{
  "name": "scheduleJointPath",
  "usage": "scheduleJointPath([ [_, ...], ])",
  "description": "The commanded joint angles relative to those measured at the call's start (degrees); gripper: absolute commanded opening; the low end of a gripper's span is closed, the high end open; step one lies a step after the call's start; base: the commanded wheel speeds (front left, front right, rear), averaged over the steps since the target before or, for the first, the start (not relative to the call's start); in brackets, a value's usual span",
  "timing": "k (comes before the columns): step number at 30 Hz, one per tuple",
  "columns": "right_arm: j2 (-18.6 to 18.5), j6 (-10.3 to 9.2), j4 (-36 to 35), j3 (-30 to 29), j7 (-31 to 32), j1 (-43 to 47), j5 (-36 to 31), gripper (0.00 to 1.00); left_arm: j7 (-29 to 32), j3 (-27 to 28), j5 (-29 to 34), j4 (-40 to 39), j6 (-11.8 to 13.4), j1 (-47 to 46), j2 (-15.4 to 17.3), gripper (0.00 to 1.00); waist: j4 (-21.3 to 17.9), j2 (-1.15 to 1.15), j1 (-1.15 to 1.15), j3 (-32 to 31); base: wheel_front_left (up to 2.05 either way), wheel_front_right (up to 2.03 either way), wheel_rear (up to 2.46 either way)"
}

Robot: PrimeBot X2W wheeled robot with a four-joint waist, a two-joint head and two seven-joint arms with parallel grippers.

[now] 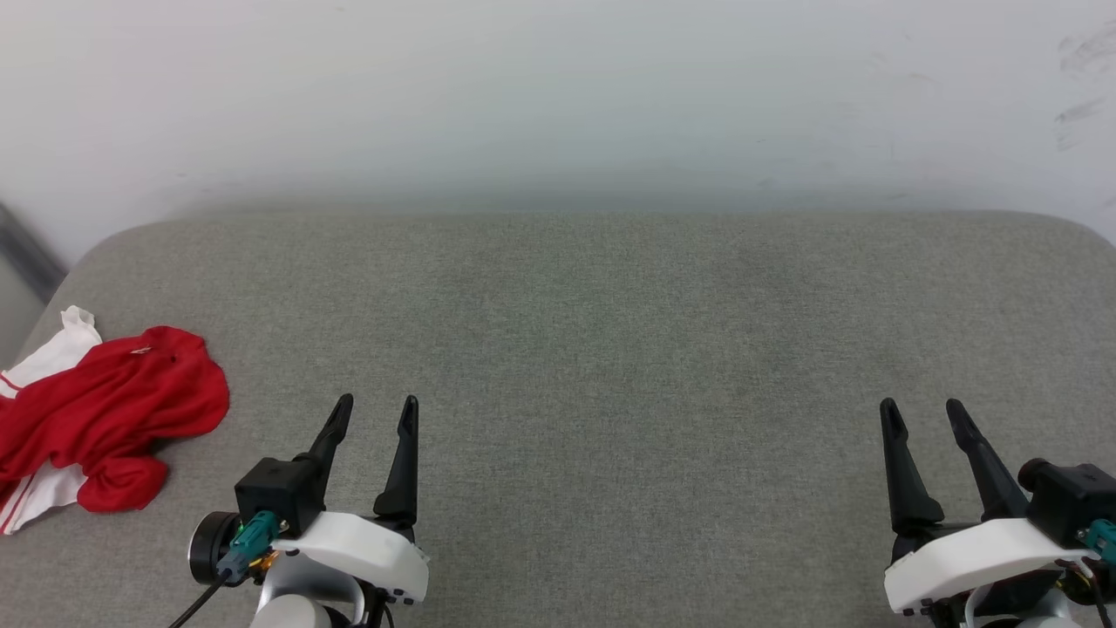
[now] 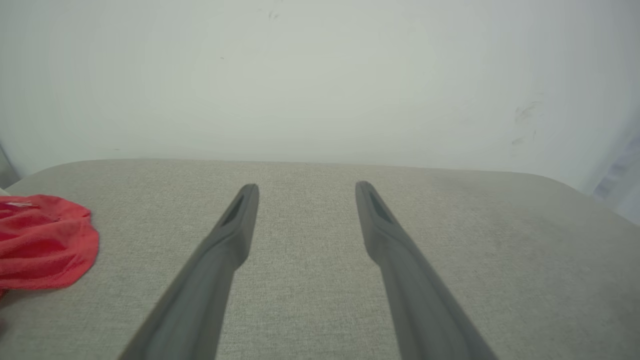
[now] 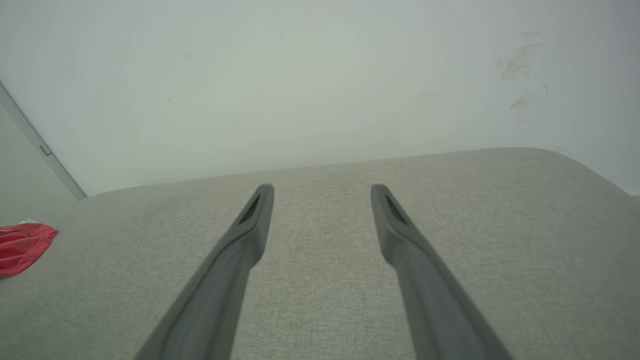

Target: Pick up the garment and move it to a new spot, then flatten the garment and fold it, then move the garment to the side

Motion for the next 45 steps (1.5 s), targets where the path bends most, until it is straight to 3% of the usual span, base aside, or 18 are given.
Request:
scheduleJointPath([
  [1, 0.0, 0.00, -0.6, 0.0, -0.5, 0.2, -1.4, 1.00, -0.5, -0.1, 1.4, -0.2, 0.3, -0.9, 0.3, 1.00, 0.0, 0.00, 0.00, 0.0, 0.00, 0.00, 0.00],
  [26, 0.0, -0.01, 0.0, -0.7, -2.1, 0.8, -9.0, 1.00, -3.1, -1.1, 10.8, 1.3, 0.6, -1.1, 0.4, 1.00, -0.2, 0.00, 0.00, -0.2, 0.00, 0.00, 0.00],
  [33, 0.0, -0.01, 0.4, -0.8, -2.4, 0.6, -8.9, 1.00, -3.2, -0.4, 10.4, 1.7, 0.4, -1.2, 0.3, 1.00, 0.4, 0.00, 0.00, 0.0, 0.00, 0.00, 0.00],
  [38, 0.1, -0.01, 0.1, -0.4, -2.6, 0.6, -9.1, 1.00, -3.2, 0.4, 9.7, 1.8, 0.6, -1.0, -0.1, 1.00, 2.3, 0.00, 0.00, 0.2, 0.00, 0.00, 0.00],
  [45, 0.1, -0.01, -0.7, 0.6, -2.7, 0.8, -8.9, 1.00, -3.1, 1.3, 8.8, 1.6, 0.6, -1.0, -0.4, 1.00, 9.5, 0.00, 0.00, 0.7, 0.00, 0.00, 0.00],
])
